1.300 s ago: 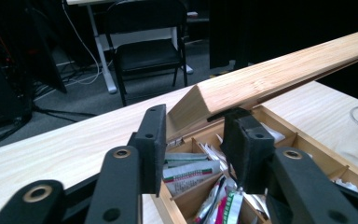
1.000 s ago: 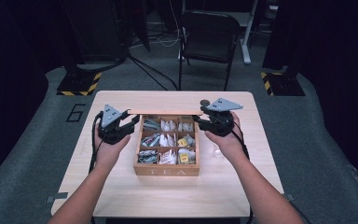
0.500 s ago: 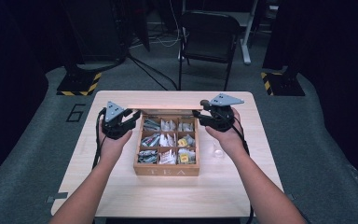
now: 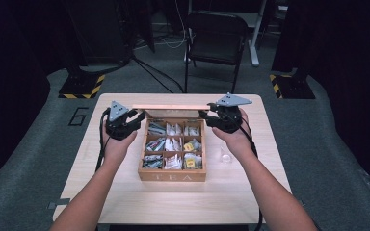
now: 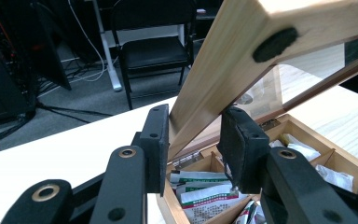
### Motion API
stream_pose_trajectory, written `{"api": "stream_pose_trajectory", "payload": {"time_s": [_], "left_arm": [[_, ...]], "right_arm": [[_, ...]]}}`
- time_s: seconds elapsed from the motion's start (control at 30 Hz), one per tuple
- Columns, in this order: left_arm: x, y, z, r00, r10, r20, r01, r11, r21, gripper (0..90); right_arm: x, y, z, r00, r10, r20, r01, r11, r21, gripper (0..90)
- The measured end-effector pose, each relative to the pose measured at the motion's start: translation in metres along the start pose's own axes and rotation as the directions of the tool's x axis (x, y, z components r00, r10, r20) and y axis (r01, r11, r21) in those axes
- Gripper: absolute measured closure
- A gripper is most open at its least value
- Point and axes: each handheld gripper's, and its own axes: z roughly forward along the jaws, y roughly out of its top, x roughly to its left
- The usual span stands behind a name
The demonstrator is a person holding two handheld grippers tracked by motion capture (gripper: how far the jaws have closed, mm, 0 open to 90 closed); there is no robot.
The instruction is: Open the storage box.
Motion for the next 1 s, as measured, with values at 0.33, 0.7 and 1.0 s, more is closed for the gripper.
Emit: {"api": "stream_pose_trajectory", "payload": {"time_s": [0.33, 0.7, 1.0], "left_arm": [[0.003, 0.002, 0.002, 1.0000, -0.005, 0.009, 0.005, 1.0000, -0.005, 63.2], [0.008, 0.010, 0.008, 0.9998, -0.012, 0.016, 0.012, 0.9998, 0.014, 63.5], [0.012, 0.015, 0.013, 0.9996, -0.020, 0.020, 0.019, 0.9998, 0.009, 63.5]], "right_arm": [[-0.003, 0.001, 0.004, 0.9999, 0.014, -0.002, -0.014, 1.000, 0.004, 55.7], [-0.012, -0.003, 0.016, 1.0000, -0.002, 0.005, 0.002, 1.000, 0.025, 57.5], [-0.023, -0.007, 0.026, 0.9999, 0.010, -0.003, -0.009, 1.000, 0.030, 60.6]]}}
